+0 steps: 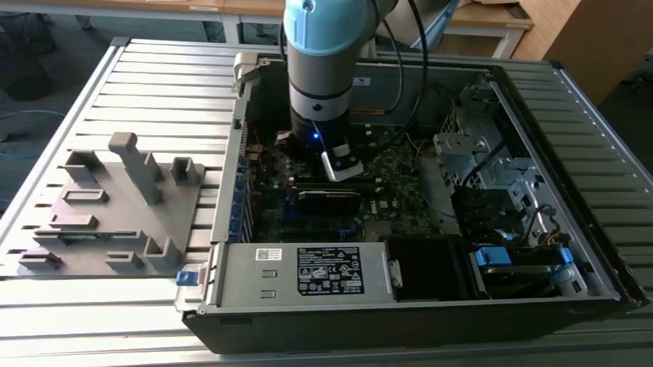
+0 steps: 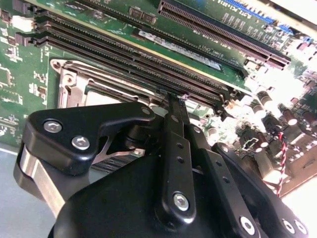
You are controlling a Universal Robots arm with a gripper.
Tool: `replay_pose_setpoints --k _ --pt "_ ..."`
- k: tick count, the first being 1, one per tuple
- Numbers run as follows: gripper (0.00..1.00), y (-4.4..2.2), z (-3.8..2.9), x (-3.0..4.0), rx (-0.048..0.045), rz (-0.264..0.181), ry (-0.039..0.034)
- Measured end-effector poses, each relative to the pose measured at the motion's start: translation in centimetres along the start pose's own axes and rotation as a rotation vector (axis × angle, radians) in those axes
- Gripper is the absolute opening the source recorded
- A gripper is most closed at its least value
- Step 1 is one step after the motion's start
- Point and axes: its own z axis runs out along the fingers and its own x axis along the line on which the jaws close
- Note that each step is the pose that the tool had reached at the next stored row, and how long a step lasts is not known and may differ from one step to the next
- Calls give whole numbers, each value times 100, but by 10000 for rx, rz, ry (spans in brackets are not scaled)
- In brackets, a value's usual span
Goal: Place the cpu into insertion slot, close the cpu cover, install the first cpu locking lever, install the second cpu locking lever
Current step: 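Install the second cpu locking lever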
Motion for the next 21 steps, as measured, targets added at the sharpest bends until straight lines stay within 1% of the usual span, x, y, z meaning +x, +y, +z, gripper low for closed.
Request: replay_pose_setpoints --k 4,9,15,17,21 --pt "10 -5 9 24 -2 1 2" --pt "10 -5 4 27 -4 0 1" --pt "10 6 -65 27 -4 1 1" --pt "10 12 -101 26 -4 1 0" --pt "10 27 -195 26 -3 1 1"
